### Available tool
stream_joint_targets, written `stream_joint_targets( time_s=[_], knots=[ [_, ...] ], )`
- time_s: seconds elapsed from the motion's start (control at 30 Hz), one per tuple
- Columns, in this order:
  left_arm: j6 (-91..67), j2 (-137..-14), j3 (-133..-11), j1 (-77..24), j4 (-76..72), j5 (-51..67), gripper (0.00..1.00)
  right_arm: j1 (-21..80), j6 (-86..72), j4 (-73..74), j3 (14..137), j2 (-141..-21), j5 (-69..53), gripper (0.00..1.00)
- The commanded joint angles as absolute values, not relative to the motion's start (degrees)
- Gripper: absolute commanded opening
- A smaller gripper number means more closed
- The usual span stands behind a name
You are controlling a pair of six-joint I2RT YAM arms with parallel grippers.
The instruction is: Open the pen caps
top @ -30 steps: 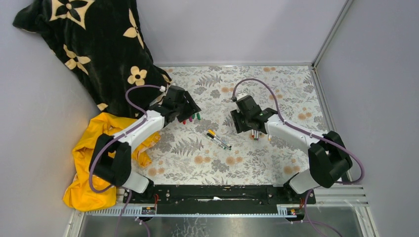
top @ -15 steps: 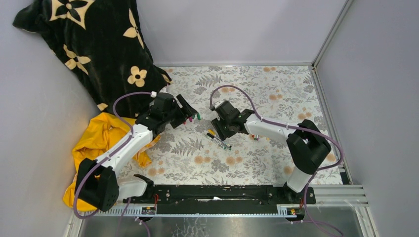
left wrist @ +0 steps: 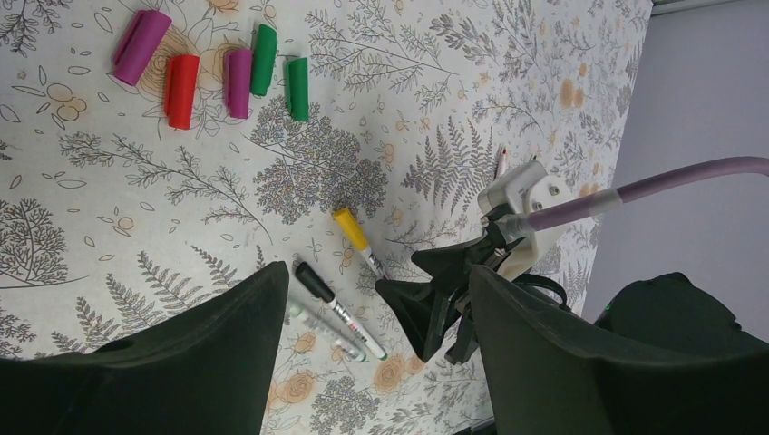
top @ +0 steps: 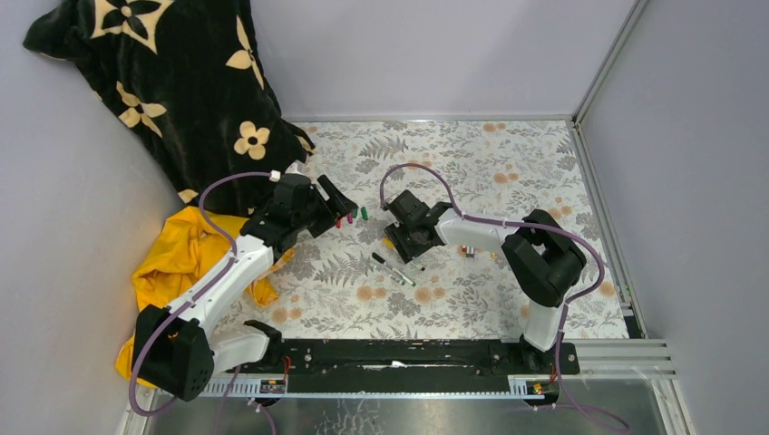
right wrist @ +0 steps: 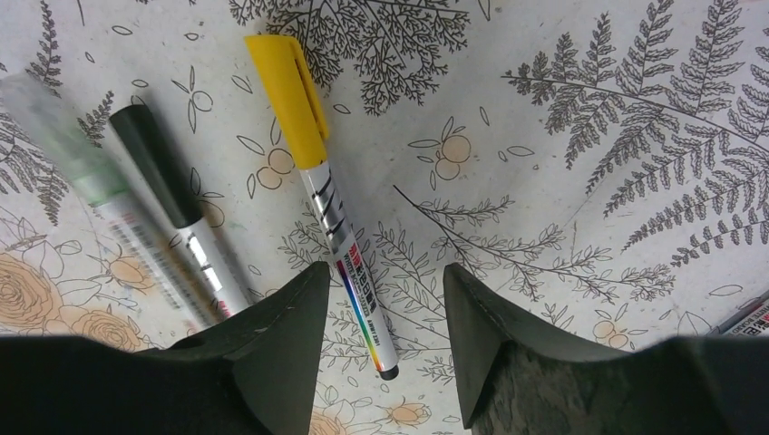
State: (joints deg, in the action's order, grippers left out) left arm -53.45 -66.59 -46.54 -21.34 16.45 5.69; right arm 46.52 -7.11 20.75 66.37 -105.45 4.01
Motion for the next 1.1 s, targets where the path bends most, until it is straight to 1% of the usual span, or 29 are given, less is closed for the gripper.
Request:
stream_joint_targets(
  time_s=[0.0,0.13,0.27,0.37,0.43,0.5,0.57,0.87,1.07],
  knots=[
    [-53.5,-65.7,-46.0,-20.7,15.7,7.0,0.80,47.2,-6.5,20.3,67.9,-105.9,5.7,0.56],
    [-53.9,-65.7,-45.6,-20.7,15.2,7.2,0.80,47.2,-6.4,20.2,67.7,-106.9,6.1,0.54],
    [-54.0,-65.7,-44.9,-20.4,14.9,7.0,0.79,47.2,-6.7,20.2,66.8,-108.0,5.9,0.44],
    [-54.2,-65.5,-44.4,-20.2,14.7,6.8,0.79,47.2,-7.6,19.2,65.0,-108.2,5.5,0.31],
    [-54.5,-65.6,-44.1,-20.1,14.5,6.6,0.79,47.2,-8.0,18.7,64.1,-108.0,5.4,0.17],
    [-54.6,-66.1,-43.9,-20.1,14.2,6.7,0.79,47.2,-8.3,18.5,63.5,-107.5,5.3,0.06],
    [-54.7,-67.2,-43.8,-20.1,13.8,7.6,0.79,47.2,-8.3,18.3,63.2,-106.2,5.2,0.00],
    [-55.2,-74.6,-44.9,-20.7,8.5,13.1,0.78,47.2,-9.2,19.6,65.0,-97.1,1.2,0.00],
    [-58.3,-79.6,-47.1,-24.5,4.9,14.3,0.75,47.2,-10.9,19.1,65.0,-93.1,-2.4,0.00]
  ],
)
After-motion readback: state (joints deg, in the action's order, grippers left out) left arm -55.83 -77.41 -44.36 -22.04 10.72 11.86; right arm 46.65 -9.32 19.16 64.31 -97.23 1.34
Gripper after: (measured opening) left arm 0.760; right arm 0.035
